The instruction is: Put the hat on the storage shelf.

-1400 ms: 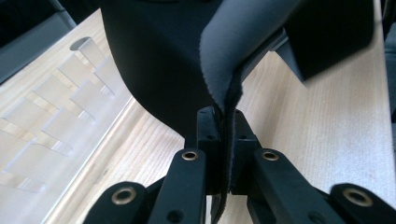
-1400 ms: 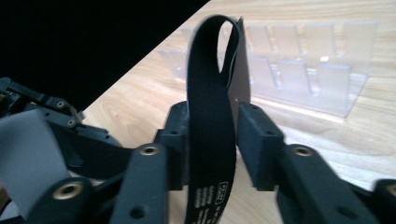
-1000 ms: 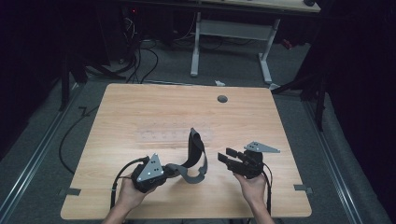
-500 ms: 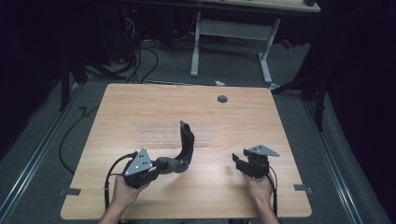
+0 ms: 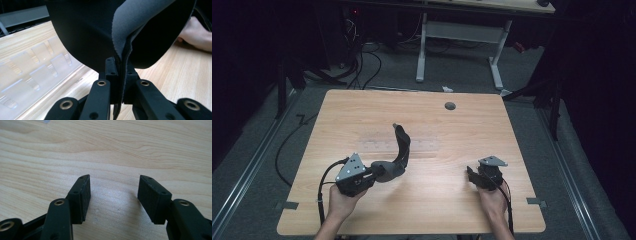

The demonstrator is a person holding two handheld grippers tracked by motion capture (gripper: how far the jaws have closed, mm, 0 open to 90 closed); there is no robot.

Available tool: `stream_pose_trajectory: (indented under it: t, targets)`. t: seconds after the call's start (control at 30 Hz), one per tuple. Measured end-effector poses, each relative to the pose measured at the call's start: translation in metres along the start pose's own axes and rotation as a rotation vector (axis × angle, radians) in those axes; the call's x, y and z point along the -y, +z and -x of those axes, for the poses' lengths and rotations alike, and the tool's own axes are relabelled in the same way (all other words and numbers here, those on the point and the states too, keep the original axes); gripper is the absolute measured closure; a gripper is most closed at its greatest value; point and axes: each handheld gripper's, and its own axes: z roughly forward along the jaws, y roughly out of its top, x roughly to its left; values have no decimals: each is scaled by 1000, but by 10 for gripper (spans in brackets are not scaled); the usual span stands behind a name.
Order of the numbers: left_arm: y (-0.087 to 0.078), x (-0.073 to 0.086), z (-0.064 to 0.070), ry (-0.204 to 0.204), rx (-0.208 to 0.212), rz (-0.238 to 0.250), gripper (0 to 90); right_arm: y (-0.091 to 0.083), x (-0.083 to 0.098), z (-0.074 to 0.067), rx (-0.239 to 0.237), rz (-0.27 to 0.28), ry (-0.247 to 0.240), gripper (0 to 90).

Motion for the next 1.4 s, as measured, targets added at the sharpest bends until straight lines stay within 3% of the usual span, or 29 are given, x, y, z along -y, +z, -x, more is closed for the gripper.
stream_pose_trajectory:
  t: [0.07,0.3,0.57,0.7,0.97,1.4]
  targets:
    - [0,-4,-2,-5,-9,6,866,0,0,5,-22,-6,39,436]
    - [0,-15,-10,-25,-42,26,867,1,0,5,-14,-6,37,426]
    - [0,-28,-16,-42,-52,45,866,1,0,5,-15,-7,37,423]
    - [0,-35,-18,-31,-58,56,866,1,0,5,-16,-6,36,420]
    - [0,-48,-29,-63,-72,96,867,1,0,5,-16,-7,36,420]
    - [6,-74,-46,-37,-125,153,867,1,0,4,-16,-7,35,416]
